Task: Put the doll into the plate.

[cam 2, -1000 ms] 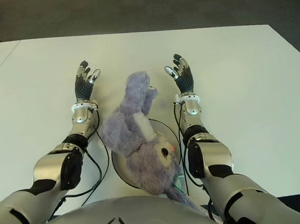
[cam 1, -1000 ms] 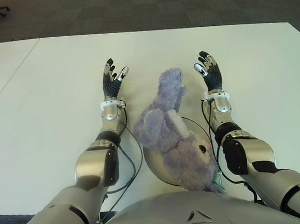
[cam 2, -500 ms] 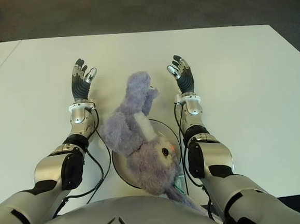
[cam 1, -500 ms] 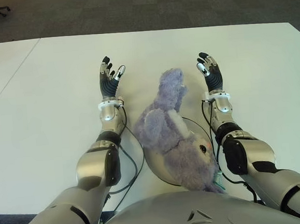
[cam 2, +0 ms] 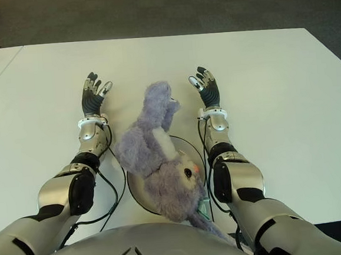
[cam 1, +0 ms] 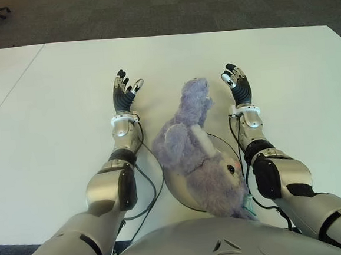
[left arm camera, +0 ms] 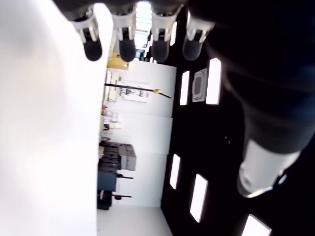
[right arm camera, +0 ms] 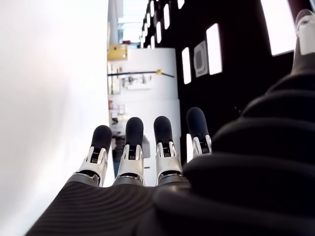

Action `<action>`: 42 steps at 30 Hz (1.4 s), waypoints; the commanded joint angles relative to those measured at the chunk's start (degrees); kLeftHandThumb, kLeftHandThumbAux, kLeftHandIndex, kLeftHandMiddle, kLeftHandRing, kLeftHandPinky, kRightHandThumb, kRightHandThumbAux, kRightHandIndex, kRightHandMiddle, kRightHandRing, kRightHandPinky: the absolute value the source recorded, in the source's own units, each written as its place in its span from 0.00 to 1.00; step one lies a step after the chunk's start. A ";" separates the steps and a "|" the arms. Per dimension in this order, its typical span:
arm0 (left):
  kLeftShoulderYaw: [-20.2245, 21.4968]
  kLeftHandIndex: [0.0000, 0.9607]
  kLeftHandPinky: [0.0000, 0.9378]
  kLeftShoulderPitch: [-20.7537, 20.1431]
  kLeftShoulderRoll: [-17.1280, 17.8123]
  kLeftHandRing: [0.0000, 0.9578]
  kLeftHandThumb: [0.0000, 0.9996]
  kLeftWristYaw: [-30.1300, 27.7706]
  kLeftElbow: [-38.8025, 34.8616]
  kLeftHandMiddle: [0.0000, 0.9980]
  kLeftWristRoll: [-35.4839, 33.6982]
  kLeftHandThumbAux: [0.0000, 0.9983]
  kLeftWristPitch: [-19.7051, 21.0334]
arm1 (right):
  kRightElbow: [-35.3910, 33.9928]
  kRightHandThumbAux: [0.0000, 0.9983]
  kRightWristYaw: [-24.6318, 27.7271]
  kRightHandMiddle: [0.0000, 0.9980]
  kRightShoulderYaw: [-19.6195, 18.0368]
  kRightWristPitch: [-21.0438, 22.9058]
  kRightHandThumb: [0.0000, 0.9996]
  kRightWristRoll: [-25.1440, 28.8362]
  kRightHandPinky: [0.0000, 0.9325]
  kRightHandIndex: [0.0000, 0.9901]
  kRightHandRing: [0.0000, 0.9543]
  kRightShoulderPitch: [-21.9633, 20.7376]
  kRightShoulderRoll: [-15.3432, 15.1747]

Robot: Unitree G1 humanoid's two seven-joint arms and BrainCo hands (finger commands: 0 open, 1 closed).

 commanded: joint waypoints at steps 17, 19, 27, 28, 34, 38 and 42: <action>-1.06 0.05 0.13 8.82 -0.43 0.08 0.00 2.57 5.18 0.06 1.06 0.82 5.46 | 4.98 0.79 -3.60 0.17 -2.19 4.66 0.00 1.39 0.17 0.18 0.15 8.94 4.77; -1.17 0.05 0.13 8.84 -0.38 0.08 0.00 2.56 5.16 0.07 1.22 0.82 5.34 | 4.94 0.79 -3.34 0.17 -2.38 4.65 0.00 1.57 0.16 0.18 0.15 8.86 4.85; -1.34 0.05 0.13 8.87 -0.37 0.09 0.00 2.33 5.08 0.07 1.44 0.85 4.84 | 4.83 0.81 -3.18 0.17 -2.65 4.57 0.00 1.60 0.17 0.18 0.16 8.76 4.95; -1.34 0.05 0.13 8.89 -0.37 0.09 0.00 2.28 5.07 0.08 1.48 0.85 4.75 | 4.81 0.81 -3.18 0.17 -2.66 4.54 0.00 1.59 0.17 0.18 0.16 8.77 4.96; -1.37 0.06 0.13 8.81 -0.40 0.09 0.00 2.14 5.10 0.08 1.72 0.86 4.96 | 4.80 0.80 -3.02 0.17 -2.70 4.81 0.00 1.57 0.16 0.18 0.16 8.71 4.90; -1.54 0.05 0.13 8.76 -0.37 0.09 0.00 2.22 5.14 0.07 1.90 0.87 5.22 | 4.80 0.80 -3.09 0.17 -2.64 4.98 0.00 1.42 0.16 0.17 0.16 8.69 4.84; -1.64 0.05 0.13 8.72 -0.40 0.09 0.00 2.40 5.16 0.07 2.10 0.86 5.34 | 4.82 0.80 -3.42 0.17 -2.42 5.01 0.00 1.10 0.16 0.17 0.16 8.68 4.71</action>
